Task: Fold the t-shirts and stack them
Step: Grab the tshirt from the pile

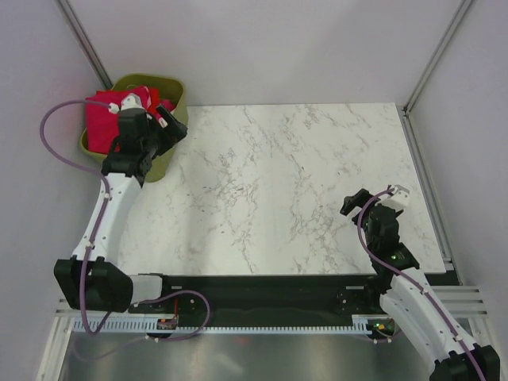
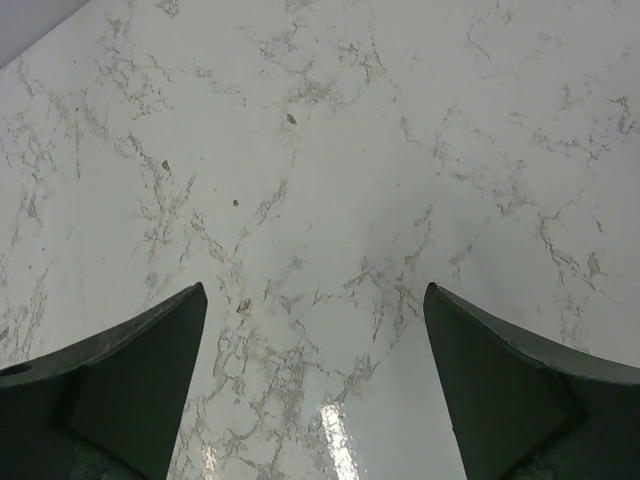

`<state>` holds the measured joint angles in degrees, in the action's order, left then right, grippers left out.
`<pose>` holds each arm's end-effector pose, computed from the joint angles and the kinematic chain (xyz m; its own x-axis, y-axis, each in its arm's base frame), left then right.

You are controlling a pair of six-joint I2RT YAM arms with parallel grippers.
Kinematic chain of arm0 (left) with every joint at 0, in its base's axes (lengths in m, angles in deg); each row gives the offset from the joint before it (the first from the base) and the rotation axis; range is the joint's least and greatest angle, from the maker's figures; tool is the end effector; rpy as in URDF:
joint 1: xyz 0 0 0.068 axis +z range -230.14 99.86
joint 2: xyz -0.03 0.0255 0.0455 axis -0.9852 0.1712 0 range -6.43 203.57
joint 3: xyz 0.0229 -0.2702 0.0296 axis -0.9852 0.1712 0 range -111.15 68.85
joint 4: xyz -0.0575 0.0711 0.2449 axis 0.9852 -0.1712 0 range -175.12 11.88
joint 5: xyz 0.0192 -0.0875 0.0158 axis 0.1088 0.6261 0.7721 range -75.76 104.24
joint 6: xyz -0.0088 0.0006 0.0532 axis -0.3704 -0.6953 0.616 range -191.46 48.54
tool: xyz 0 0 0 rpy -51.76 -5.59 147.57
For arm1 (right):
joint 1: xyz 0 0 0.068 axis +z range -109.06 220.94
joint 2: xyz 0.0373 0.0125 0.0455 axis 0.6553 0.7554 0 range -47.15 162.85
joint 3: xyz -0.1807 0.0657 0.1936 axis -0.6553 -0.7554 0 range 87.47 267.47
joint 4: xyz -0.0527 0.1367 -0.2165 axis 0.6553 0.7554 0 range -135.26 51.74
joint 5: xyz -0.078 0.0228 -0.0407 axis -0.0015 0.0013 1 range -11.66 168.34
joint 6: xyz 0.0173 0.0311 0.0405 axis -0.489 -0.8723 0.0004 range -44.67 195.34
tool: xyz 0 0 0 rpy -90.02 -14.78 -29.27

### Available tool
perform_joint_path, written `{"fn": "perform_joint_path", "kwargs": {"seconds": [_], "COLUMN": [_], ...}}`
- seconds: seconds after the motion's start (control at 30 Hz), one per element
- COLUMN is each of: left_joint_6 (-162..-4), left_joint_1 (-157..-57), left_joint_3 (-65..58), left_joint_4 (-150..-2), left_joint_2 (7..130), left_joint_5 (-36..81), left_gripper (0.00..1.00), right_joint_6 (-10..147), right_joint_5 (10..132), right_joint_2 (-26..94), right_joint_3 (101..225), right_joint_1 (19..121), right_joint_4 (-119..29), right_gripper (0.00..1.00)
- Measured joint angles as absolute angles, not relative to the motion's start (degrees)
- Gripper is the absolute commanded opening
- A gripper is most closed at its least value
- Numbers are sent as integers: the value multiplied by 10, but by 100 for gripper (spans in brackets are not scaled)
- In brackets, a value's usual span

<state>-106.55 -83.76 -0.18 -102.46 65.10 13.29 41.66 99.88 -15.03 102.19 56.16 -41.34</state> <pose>0.2811 -0.0171 0.3636 -0.3964 -0.5509 -0.7344 -0.2193 0.8336 -0.5069 0.1460 0.0261 0.1990 -0.2444 0.4679 -0.8493 0.2662 0.8746 0.4053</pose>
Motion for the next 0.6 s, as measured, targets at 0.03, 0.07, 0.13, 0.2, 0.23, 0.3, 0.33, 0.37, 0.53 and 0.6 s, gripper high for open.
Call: {"fn": "perform_joint_path", "kwargs": {"seconds": [0.03,0.07,0.13,0.2,0.23,0.3,0.33,0.37,0.53,0.6], "left_joint_6": [-1065,-1065,-1064,-1062,-1062,-1062,-1062,-1062,-1062,-1060], "left_joint_1": [-835,-832,-824,-817,-813,-801,-795,-786,-753,-752], "left_joint_3": [-35,-61,-115,-156,-172,-194,-200,-205,-219,-241], "left_joint_4": [-1034,-1039,-1058,-1077,-1084,-1099,-1103,-1111,-1136,-1141], "left_joint_2": [670,687,725,763,781,811,822,832,863,879], "left_joint_5": [126,120,104,87,79,59,51,39,-34,-80], "left_gripper": [91,88,80,77,76,76,75,75,78,78], "right_joint_6": [416,416,416,416,416,416,416,416,416,416], "right_joint_5": [999,1000,1002,1003,1003,1003,1003,1003,1004,1005], "right_joint_2": [-151,-151,-149,-144,-143,-139,-139,-139,-139,-139], "right_joint_3": [1022,1022,1022,1022,1022,1022,1022,1022,1022,1022], "right_joint_1": [562,562,562,562,562,562,562,562,562,562], "right_joint_4": [-413,-413,-413,-413,-413,-413,-413,-413,-412,-412], "right_gripper": [98,98,98,98,98,98,98,98,98,98]}}
